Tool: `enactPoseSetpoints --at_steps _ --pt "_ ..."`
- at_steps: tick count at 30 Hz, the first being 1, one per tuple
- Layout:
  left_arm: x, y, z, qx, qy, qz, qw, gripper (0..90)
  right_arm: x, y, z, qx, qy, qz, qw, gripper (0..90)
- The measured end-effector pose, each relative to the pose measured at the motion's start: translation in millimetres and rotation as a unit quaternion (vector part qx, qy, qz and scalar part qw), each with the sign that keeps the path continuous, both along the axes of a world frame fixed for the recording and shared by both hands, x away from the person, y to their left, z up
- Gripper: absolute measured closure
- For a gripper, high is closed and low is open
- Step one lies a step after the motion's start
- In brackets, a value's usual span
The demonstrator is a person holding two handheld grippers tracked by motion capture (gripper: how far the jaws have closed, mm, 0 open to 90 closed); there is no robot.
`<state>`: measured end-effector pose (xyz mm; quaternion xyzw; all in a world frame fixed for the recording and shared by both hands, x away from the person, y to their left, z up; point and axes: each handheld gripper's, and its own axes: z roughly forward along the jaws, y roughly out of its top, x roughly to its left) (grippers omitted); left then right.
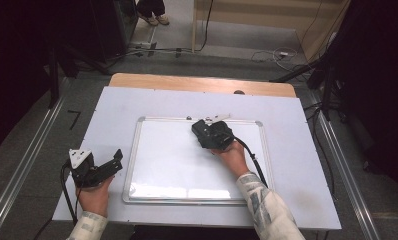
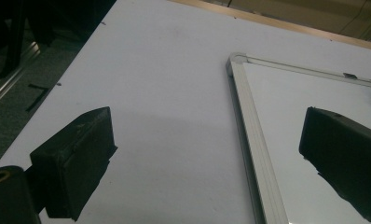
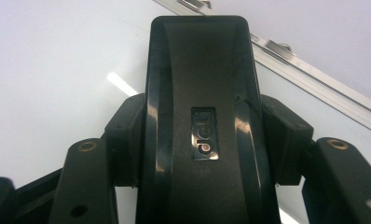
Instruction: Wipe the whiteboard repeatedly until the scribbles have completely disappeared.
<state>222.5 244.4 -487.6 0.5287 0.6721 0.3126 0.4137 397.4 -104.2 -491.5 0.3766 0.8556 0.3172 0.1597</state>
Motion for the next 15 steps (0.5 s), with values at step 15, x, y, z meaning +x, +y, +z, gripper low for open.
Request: enactPoseSetpoints --at_steps 15 --pt "2.9 -3.7 0.1 0.001 0.000 -0.005 1.0000 3.8 2.7 13.0 0.3 -0.003 0.000 0.011 0.9999 39.0"
